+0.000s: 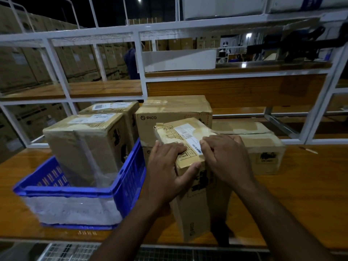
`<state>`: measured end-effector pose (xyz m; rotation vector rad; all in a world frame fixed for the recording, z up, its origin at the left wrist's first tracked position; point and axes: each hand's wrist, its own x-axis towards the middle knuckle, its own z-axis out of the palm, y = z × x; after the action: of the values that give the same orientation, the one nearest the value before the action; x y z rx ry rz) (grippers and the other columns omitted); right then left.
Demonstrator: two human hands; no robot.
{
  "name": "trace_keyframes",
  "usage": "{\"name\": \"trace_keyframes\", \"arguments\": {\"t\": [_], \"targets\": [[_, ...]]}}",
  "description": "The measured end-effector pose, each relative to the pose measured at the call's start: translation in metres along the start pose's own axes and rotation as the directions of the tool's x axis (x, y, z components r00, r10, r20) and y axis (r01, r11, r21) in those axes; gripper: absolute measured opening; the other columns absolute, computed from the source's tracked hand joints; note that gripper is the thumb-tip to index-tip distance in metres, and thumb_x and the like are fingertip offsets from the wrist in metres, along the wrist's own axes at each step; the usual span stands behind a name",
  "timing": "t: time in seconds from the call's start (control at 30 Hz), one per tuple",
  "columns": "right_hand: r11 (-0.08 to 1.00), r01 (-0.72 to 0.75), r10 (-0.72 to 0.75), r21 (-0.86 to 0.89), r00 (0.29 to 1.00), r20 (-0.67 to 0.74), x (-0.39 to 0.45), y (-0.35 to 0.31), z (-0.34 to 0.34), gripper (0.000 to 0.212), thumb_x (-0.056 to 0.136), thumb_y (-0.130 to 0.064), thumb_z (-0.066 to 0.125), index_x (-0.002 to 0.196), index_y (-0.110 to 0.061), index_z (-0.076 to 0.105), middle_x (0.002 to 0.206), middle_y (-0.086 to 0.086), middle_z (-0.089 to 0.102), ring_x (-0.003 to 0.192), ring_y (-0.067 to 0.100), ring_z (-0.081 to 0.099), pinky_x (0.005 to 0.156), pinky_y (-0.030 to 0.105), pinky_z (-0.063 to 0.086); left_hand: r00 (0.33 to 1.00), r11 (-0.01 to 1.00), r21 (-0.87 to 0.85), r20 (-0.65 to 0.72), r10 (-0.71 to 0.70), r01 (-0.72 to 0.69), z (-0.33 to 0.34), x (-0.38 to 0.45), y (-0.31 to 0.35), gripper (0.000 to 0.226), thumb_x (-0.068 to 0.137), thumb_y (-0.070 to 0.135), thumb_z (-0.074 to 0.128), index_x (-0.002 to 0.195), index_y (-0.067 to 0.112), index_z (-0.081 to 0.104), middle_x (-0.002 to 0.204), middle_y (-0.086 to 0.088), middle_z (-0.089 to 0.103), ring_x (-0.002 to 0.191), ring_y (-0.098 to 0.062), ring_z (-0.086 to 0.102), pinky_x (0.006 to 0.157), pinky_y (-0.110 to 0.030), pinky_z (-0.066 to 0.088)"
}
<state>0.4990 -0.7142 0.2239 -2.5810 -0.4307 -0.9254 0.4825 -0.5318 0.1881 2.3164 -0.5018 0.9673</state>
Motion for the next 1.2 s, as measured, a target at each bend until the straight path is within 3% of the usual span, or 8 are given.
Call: {"name": "trace_keyframes", "arguments": {"t": [0.43,0.53,0.63,0.8,0.93,1.03,1.13,1.2], "targets": [[0.996,-0.026,0.029,0.085,0.999,-0.031,-0.008,0.007,0.010,0.055,0.099,-0.048,0.028,0.123,-0.021,0.068,0.130,-0.001,0.065,0.126,0.015,0.051,0.104,0.040,0.032,0.999,0.988,-0.145,0.015,-0.043,0.045,0.004,-0.008,-0.003,0.068,0.093,0.073,0.045,0.138,0.024,0.055,0.146,0.007,0.052,0.141,-0.001,0.038,0.112,-0.045,0.043],[0.953,-0.107,0.163,0.285,0.970,-0.182,-0.030,0.015,0.023,0.056,0.101,-0.049,0.027,0.136,-0.015,0.056,0.139,0.004,0.054,0.129,0.014,0.044,0.097,0.032,0.043,0.995,0.953,-0.293,-0.033,-0.095,0.081,0.009,-0.023,0.000,0.073,0.098,0.067,0.036,0.154,0.021,0.036,0.163,0.007,0.031,0.153,-0.009,0.021,0.119,-0.040,0.029],[0.799,-0.250,0.388,0.547,0.910,-0.149,-0.064,0.022,0.038,0.069,0.096,-0.061,0.029,0.153,-0.023,0.029,0.150,-0.004,0.041,0.131,0.006,0.039,0.088,0.014,0.034,0.976,0.895,-0.411,-0.050,-0.214,0.175,0.020,-0.047,0.002,0.077,0.098,0.070,0.027,0.161,0.028,0.014,0.168,0.017,0.011,0.155,-0.008,0.012,0.122,-0.034,0.020],[0.598,-0.567,0.498,0.567,0.817,0.291,-0.119,0.044,0.069,0.062,0.089,-0.081,0.020,0.129,-0.040,0.044,0.111,-0.015,0.063,0.097,0.008,0.063,0.081,0.035,0.053,0.794,0.569,-0.578,0.268,-0.545,0.585,0.053,-0.102,-0.002,0.057,0.089,0.084,0.024,0.144,0.068,0.024,0.156,0.024,0.037,0.144,-0.006,0.038,0.115,-0.047,0.039],[0.619,-0.668,0.444,0.414,0.732,0.517,-0.143,0.056,0.078,0.051,0.094,-0.066,0.021,0.128,-0.035,0.044,0.113,-0.010,0.061,0.086,0.003,0.055,0.071,0.025,0.046,0.705,0.448,-0.554,0.446,-0.552,0.702,0.065,-0.131,0.003,0.039,0.099,0.071,0.025,0.136,0.066,0.037,0.141,0.029,0.049,0.124,0.013,0.051,0.090,-0.017,0.051],[0.646,-0.665,0.459,0.375,0.731,0.505,-0.150,0.054,0.077,0.051,0.092,-0.068,0.022,0.119,-0.031,0.045,0.106,-0.009,0.063,0.081,0.003,0.058,0.063,0.023,0.046,0.655,0.403,-0.528,0.491,-0.574,0.748,0.060,-0.137,0.013,0.034,0.102,0.062,0.024,0.133,0.062,0.038,0.134,0.034,0.050,0.119,0.017,0.052,0.088,-0.013,0.048],[0.710,-0.572,0.423,0.411,0.813,0.400,-0.154,0.049,0.074,0.049,0.092,-0.071,0.026,0.115,-0.033,0.047,0.106,-0.012,0.065,0.083,0.002,0.061,0.067,0.029,0.054,0.604,0.347,-0.522,0.475,-0.640,0.779,0.053,-0.141,0.020,0.036,0.097,0.066,0.023,0.128,0.061,0.040,0.141,0.027,0.045,0.127,0.004,0.047,0.105,-0.027,0.044],[0.762,-0.477,0.388,0.437,0.878,0.281,-0.152,0.047,0.066,0.052,0.094,-0.072,0.030,0.122,-0.033,0.051,0.109,-0.013,0.065,0.089,0.006,0.064,0.072,0.035,0.057,0.590,0.319,-0.542,0.453,-0.668,0.777,0.045,-0.139,0.029,0.039,0.095,0.067,0.023,0.129,0.057,0.039,0.138,0.025,0.047,0.123,0.002,0.049,0.101,-0.024,0.044]]}}
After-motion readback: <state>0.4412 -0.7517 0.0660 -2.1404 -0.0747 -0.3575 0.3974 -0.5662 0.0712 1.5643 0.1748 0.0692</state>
